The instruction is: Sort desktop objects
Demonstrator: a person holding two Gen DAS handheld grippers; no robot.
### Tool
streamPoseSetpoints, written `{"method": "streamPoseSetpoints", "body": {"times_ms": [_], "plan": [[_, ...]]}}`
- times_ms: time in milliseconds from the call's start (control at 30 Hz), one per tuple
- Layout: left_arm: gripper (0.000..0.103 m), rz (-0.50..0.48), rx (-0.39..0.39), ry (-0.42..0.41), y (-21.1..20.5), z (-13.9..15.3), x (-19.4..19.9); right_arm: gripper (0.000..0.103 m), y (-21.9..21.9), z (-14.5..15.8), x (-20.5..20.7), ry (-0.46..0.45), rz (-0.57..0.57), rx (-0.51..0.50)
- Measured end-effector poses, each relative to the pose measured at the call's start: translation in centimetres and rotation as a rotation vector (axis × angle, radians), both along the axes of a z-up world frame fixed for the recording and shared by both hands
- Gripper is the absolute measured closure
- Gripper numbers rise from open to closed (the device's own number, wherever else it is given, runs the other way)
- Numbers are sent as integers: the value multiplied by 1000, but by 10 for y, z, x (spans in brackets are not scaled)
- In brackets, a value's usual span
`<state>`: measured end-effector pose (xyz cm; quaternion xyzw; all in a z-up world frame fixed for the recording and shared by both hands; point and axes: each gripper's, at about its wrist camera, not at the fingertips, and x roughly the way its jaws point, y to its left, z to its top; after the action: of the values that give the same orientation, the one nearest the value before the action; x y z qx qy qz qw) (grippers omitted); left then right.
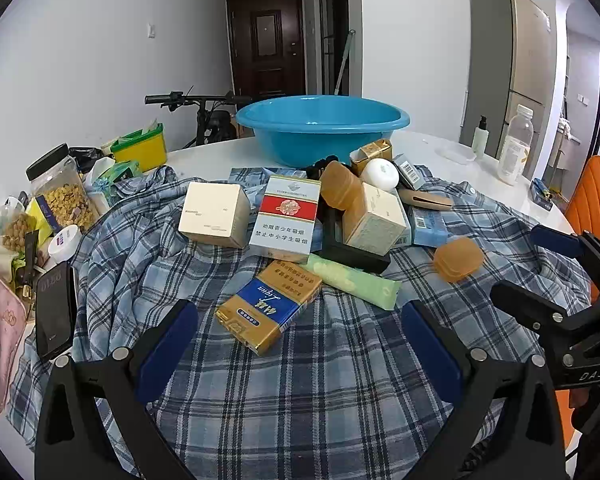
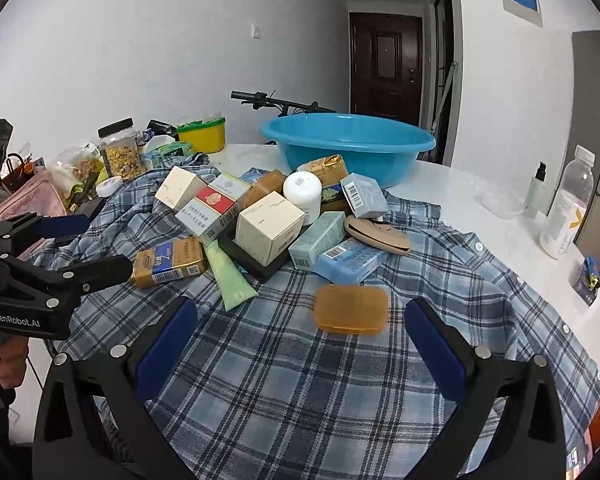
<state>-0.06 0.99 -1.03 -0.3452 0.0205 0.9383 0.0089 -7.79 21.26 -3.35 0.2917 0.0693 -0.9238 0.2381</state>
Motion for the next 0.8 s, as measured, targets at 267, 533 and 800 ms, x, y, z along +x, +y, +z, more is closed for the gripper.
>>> {"method": "streamPoseSetpoints", "body": {"times_ms": [267,533,800], "plan": [[0,-9,-15,5,5,1,1,0,1,0,-1,-5,8,-5],[0,-11,-13,4,6,1,1,0,1,0,1,-5,17,-9],[0,-11,-13,4,6,1,2,0,-1,-2,1,-15,17,-6]]}}
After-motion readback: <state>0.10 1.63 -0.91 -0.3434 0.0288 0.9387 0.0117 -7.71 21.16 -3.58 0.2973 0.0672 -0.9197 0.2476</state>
